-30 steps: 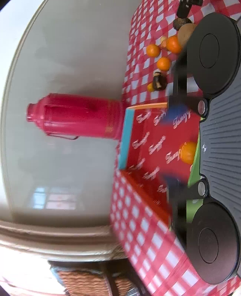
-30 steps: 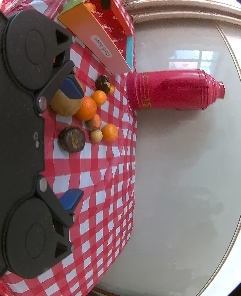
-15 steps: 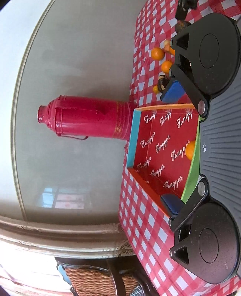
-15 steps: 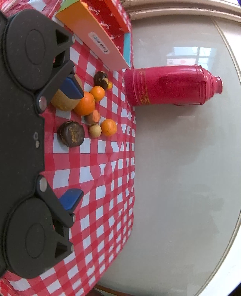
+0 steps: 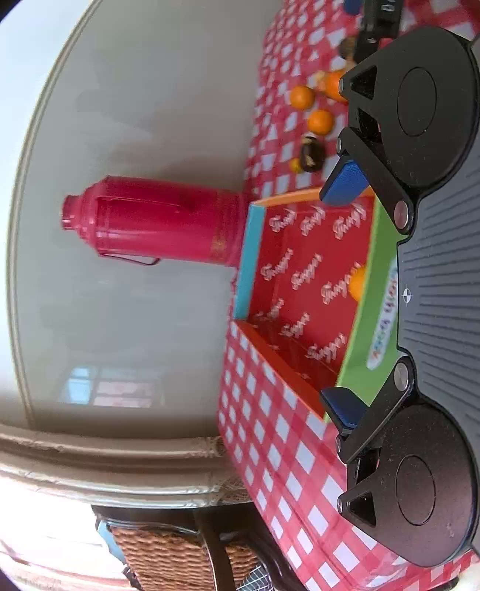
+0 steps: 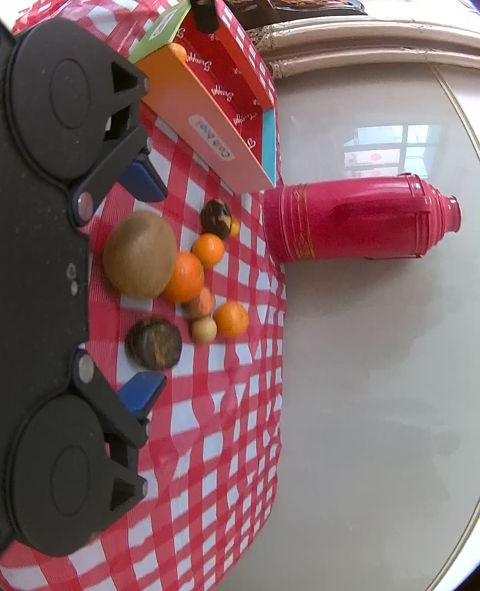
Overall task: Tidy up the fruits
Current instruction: 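Grasp the brown kiwi with the right gripper and lift it, then carry the kiwi into the box and open the right gripper, then grasp the large orange with the left gripper and lift it, then carry the large orange into the box and open the left gripper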
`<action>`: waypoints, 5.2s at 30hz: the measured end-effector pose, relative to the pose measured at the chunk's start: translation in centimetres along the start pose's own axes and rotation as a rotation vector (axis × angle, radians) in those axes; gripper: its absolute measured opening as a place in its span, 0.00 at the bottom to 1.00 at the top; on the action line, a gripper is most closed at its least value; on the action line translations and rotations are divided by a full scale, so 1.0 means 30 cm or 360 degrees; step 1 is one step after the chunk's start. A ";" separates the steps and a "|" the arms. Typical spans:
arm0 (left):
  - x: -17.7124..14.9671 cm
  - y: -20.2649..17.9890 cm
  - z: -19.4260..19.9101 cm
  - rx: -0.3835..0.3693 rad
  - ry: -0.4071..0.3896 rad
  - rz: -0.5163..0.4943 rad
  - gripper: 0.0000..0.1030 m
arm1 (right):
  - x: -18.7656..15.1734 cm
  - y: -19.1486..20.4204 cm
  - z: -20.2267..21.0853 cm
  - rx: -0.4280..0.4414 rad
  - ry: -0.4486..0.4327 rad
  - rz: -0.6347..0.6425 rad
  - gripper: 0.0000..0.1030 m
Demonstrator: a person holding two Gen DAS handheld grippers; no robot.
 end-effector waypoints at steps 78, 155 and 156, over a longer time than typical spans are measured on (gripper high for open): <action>-0.079 -0.595 -0.042 -0.0483 0.0010 -0.0249 0.97 | 0.032 -0.461 0.153 -0.0589 -0.0244 -0.0152 0.93; 0.044 -0.043 -0.129 -0.0067 0.0089 -0.0014 0.53 | 0.044 -0.133 0.045 -0.0384 -0.0193 0.0018 0.93; 0.046 -0.044 -0.127 -0.0069 0.0079 -0.0012 0.62 | 0.044 -0.134 0.047 -0.0385 -0.0192 0.0015 0.93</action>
Point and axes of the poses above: each gripper's, at about its wrist camera, not at the fingertips, and z roughly against the way its jaws point, y to its left, x to its top, the point moved 6 cm from there along -z, roughly the way its jaws point, and after that the axes turned 4 degrees about -y, right-handed, at the moved point
